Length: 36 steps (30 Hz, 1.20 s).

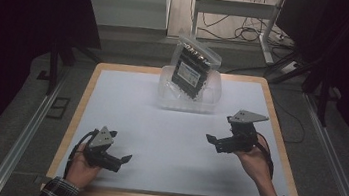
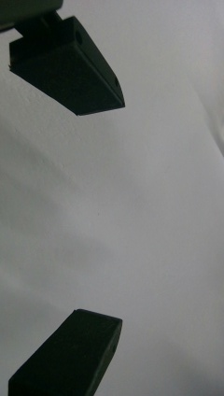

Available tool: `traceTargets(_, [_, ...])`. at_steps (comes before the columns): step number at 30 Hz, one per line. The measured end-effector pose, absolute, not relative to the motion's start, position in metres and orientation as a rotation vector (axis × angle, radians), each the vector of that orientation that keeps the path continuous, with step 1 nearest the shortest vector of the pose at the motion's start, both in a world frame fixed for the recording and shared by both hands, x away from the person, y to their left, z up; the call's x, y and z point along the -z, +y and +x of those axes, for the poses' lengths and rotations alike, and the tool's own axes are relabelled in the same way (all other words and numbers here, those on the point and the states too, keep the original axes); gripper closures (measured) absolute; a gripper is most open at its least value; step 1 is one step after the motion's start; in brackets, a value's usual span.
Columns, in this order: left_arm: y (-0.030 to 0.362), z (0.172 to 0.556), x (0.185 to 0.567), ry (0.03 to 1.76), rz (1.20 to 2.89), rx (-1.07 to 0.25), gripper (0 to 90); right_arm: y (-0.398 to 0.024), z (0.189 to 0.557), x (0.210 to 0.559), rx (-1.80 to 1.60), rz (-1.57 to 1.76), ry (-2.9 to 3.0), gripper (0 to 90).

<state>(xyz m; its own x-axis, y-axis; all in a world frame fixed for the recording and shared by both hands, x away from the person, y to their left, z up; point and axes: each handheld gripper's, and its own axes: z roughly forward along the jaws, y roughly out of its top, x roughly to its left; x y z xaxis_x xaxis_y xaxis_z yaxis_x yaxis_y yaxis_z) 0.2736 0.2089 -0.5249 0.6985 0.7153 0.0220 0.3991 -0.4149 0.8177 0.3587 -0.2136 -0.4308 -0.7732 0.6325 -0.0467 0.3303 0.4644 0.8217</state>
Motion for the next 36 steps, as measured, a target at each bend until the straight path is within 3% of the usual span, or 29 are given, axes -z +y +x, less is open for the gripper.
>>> traceTargets(36, [0.208,0.273,0.525,0.851,2.061,-0.481,0.0,-0.259,0.304,0.474,-1.157,0.893,2.301,0.0])
